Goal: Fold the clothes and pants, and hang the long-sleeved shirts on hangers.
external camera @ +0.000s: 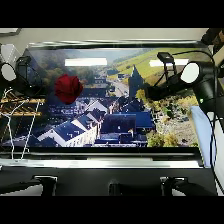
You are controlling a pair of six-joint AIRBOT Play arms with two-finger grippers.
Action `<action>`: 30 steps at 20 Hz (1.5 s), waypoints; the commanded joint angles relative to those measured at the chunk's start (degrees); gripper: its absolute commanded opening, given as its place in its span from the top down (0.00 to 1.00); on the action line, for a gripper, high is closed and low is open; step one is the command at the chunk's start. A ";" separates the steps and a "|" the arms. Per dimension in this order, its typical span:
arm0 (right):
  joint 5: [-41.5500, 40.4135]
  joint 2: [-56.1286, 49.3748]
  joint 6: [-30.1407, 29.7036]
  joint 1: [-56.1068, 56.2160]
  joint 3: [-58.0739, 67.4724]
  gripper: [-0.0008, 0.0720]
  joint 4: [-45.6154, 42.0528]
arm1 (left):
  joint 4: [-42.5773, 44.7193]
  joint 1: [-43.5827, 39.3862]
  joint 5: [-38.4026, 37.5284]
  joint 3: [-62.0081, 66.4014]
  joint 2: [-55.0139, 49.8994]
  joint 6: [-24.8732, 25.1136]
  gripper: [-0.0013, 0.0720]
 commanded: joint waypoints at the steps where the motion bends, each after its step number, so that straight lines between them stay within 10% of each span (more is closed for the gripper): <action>1: 0.02 0.04 0.00 0.04 0.07 0.94 0.00 | 0.00 -0.04 0.00 -0.02 0.02 0.02 0.96; 28: -4.48 0.04 0.02 -0.04 0.07 0.94 -0.09 | -1.81 -0.04 -1.42 0.00 0.02 0.00 0.96; 29: -4.37 0.04 0.02 -0.04 0.07 0.94 -0.07 | -1.88 -0.02 -1.29 0.00 0.02 -0.04 0.91; 30: -4.28 0.04 0.02 -0.04 0.04 0.94 -0.07 | -1.81 -0.02 -0.79 0.00 0.02 -1.53 0.65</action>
